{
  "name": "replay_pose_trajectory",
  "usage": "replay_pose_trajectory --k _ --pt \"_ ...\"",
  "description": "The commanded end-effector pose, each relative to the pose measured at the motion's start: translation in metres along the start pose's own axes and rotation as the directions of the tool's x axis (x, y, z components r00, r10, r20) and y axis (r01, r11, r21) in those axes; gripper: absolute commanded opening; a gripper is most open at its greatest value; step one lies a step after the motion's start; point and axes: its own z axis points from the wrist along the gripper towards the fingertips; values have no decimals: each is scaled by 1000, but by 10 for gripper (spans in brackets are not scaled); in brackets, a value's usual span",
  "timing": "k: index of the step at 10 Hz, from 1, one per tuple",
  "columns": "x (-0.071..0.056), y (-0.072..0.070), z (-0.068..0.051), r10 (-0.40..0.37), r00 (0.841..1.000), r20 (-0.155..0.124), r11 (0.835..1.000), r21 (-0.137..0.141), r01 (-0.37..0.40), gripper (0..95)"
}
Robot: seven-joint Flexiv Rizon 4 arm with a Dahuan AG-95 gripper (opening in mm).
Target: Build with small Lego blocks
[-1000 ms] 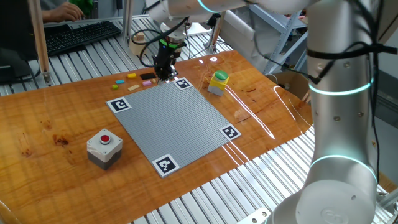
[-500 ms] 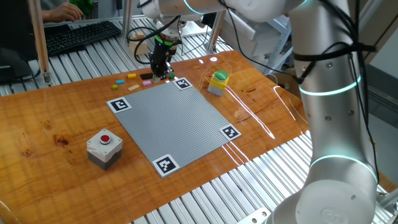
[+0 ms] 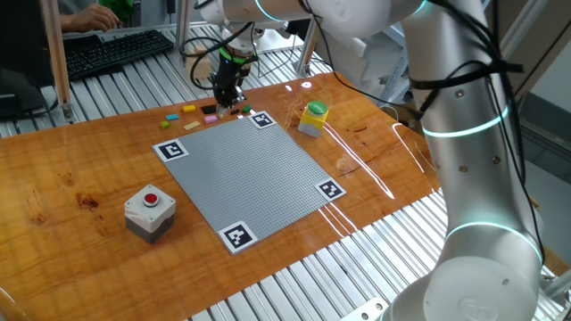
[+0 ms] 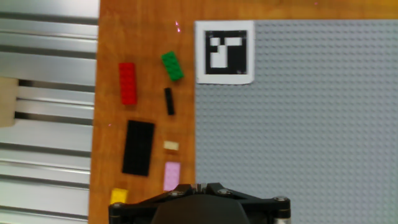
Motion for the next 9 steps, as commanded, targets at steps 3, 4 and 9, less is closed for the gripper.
replay_pose_trajectory --k 3,4,9 --pt "-2 15 7 7 1000 -17 1000 -8 -8 190" --pt "-1 18 9 15 1000 -16 1000 -8 -15 190" --pt "-4 26 19 -1 1000 -28 1000 -24 0 190"
